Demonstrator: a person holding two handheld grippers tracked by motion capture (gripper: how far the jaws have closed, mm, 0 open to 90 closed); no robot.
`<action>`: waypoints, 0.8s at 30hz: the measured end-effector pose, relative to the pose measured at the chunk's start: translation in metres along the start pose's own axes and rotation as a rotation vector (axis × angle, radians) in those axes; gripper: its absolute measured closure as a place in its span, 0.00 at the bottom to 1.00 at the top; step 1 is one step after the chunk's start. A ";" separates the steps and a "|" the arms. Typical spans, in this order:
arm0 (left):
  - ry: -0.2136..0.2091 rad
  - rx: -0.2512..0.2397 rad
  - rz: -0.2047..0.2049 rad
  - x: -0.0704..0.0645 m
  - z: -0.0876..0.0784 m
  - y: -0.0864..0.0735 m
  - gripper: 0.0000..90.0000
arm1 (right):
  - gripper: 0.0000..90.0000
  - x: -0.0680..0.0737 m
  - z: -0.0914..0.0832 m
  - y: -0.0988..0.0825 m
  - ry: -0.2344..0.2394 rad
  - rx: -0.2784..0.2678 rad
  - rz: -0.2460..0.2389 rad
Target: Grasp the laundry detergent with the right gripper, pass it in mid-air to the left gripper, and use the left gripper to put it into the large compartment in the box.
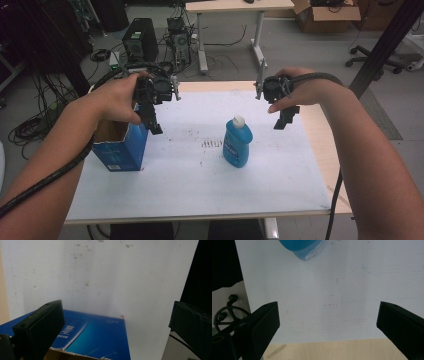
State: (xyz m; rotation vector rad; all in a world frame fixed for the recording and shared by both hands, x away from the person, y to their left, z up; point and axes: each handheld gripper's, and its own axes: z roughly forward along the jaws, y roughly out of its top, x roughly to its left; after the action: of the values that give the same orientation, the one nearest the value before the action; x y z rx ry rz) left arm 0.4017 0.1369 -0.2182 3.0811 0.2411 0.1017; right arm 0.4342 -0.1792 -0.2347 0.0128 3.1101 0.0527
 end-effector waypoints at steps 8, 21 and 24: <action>-0.014 -0.017 0.013 0.000 0.006 0.006 0.00 | 0.05 0.001 0.002 -0.003 0.003 -0.004 0.008; -0.015 -0.003 0.018 0.003 0.007 0.005 0.00 | 0.05 0.001 0.000 -0.004 0.005 -0.008 0.011; -0.014 -0.001 0.021 0.003 0.005 0.005 0.00 | 0.05 0.008 -0.002 -0.007 -0.007 -0.050 0.005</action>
State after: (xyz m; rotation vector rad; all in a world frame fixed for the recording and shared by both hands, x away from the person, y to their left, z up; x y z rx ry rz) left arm 0.4056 0.1319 -0.2226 3.0825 0.2078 0.0810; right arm 0.4265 -0.1863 -0.2334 0.0199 3.1011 0.1310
